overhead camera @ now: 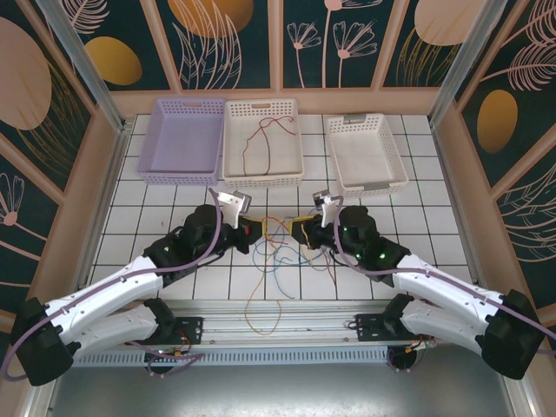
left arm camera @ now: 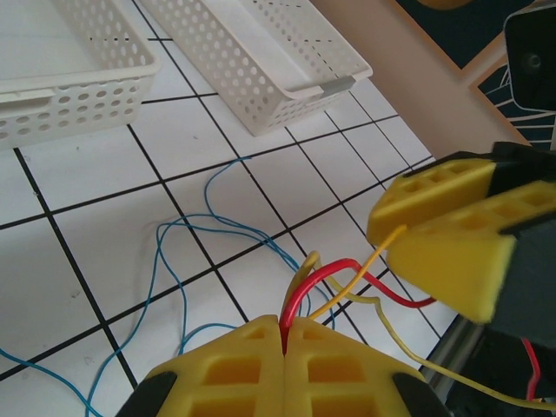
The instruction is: Untangle the cables
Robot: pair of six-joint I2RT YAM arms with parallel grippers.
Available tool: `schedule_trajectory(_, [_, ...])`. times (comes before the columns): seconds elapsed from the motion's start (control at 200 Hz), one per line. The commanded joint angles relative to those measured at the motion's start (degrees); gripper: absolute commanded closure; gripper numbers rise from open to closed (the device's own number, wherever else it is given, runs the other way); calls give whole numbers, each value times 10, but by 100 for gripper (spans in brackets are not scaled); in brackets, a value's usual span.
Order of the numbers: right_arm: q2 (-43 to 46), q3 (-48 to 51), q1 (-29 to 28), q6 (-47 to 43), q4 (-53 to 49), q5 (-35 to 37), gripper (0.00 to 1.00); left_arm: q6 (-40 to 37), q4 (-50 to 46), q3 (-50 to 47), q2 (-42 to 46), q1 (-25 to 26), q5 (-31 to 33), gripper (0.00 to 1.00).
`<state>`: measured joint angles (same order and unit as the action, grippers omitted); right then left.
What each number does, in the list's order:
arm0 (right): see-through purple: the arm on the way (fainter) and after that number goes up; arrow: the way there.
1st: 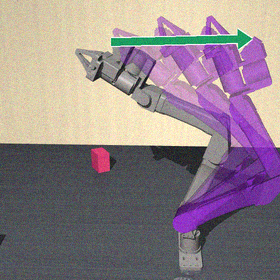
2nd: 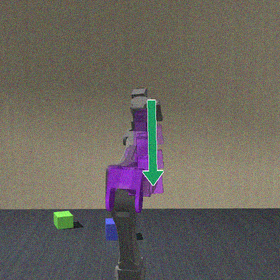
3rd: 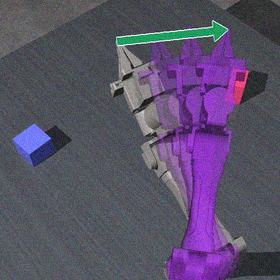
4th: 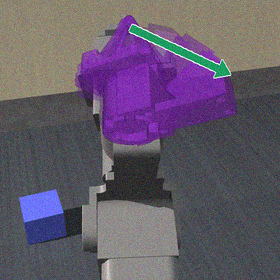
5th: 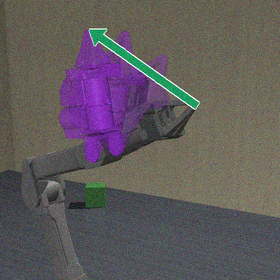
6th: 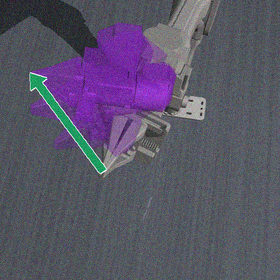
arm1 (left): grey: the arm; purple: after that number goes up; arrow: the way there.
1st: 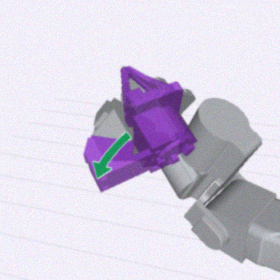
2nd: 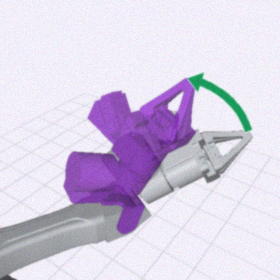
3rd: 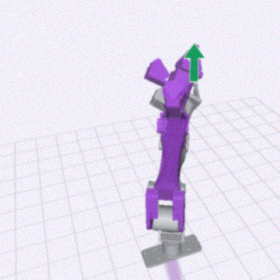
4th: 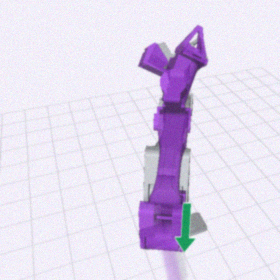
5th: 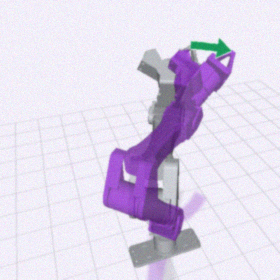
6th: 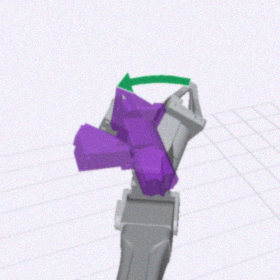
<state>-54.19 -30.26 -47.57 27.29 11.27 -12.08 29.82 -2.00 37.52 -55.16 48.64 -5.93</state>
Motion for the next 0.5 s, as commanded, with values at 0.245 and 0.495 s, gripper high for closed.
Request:
schedule_trajectory(0.245, [69, 9, -1, 5, -24, 94, 100, -23, -38, 19, 30, -2, 9, 100])
schedule_trajectory(0.495, [168, -3, 99, 71, -184, 228, 100, -26, -113, 35, 61, -1, 67, 100])
